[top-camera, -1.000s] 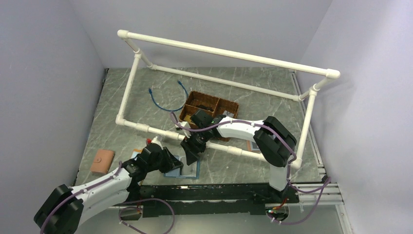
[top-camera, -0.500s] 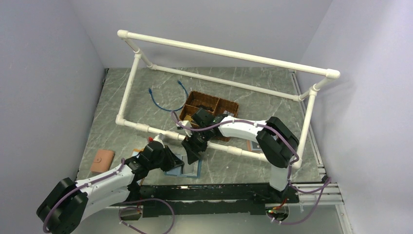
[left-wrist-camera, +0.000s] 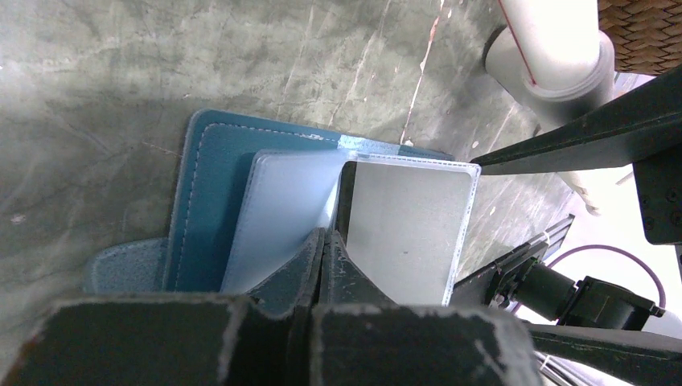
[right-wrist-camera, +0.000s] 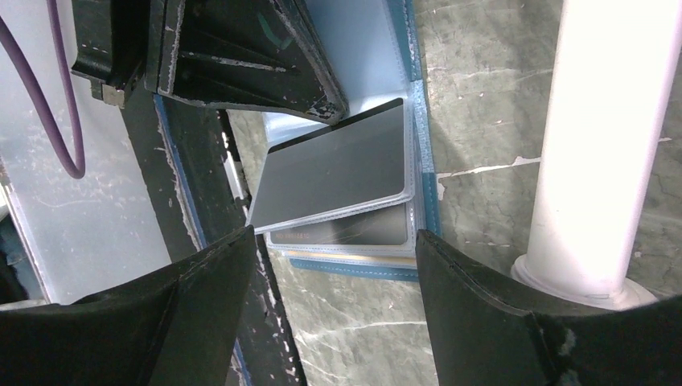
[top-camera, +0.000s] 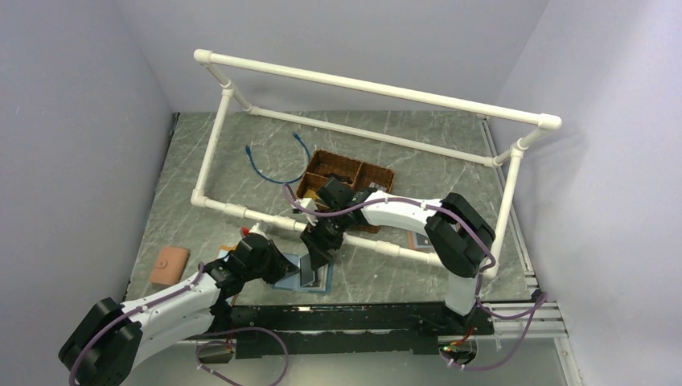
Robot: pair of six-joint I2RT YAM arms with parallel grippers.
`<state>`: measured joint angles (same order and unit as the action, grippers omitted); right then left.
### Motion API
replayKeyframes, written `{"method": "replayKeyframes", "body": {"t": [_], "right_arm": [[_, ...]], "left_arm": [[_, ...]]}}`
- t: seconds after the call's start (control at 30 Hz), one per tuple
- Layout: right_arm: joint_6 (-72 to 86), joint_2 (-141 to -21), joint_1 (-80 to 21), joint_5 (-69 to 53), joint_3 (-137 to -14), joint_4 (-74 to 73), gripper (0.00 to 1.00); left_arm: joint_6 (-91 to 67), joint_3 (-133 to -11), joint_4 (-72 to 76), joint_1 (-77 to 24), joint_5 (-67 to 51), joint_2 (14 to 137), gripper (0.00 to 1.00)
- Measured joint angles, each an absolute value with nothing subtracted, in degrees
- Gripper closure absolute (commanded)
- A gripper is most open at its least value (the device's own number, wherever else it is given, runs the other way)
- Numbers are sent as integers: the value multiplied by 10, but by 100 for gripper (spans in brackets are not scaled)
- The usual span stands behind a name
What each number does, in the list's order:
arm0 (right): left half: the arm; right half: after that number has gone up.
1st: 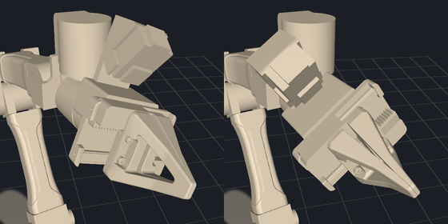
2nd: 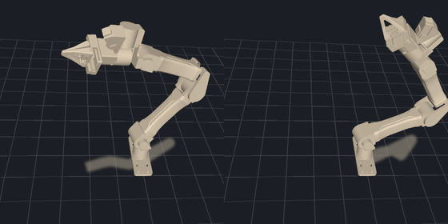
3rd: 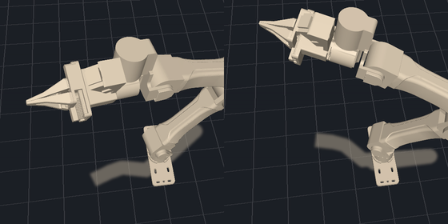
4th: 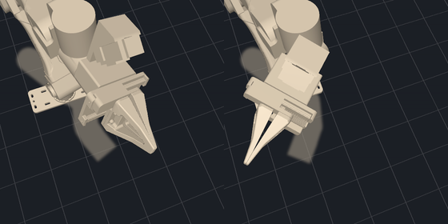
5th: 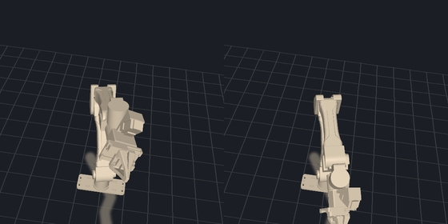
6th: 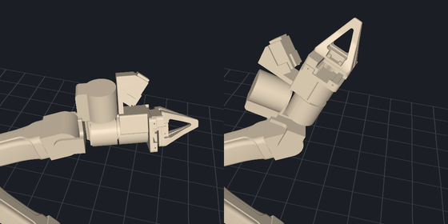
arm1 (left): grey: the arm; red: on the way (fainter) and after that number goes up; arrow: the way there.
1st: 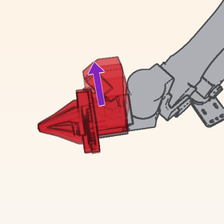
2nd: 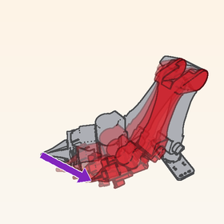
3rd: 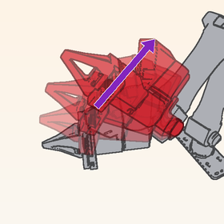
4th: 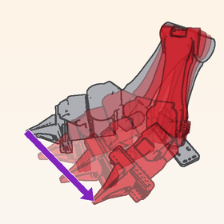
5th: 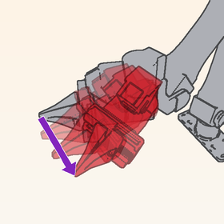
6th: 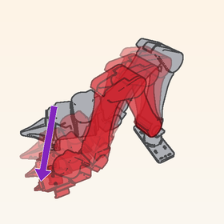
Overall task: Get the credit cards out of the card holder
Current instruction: Remove the credit card from the card holder.
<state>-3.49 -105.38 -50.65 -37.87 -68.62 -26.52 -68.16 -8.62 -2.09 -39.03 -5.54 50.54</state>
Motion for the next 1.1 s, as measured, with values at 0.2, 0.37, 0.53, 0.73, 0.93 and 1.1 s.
{"method": "replayKeyframes", "body": {"t": [0.2, 0.37, 0.53, 0.73, 0.93, 1.1], "right_arm": [[-37, -1054, -506, -383, -686, -265, 26], [-43, -1052, -504, -386, -686, -265, 26], [-50, -1045, -496, -390, -686, -257, 26], [-50, -1042, -492, -401, -685, -248, 30], [-33, -1045, -493, -427, -681, -237, 35], [-14, -1060, -496, -435, -678, -226, 39]], "left_arm": [[-681, -86, -22, -390, -55, 505, 100], [-682, -84, -20, -390, -55, 503, 100], [-682, -83, -18, -390, -56, 503, 100], [-682, -83, -15, -390, -56, 503, 100], [-682, -83, -16, -390, -56, 503, 100], [-682, -78, -18, -390, -56, 492, 100]]}}
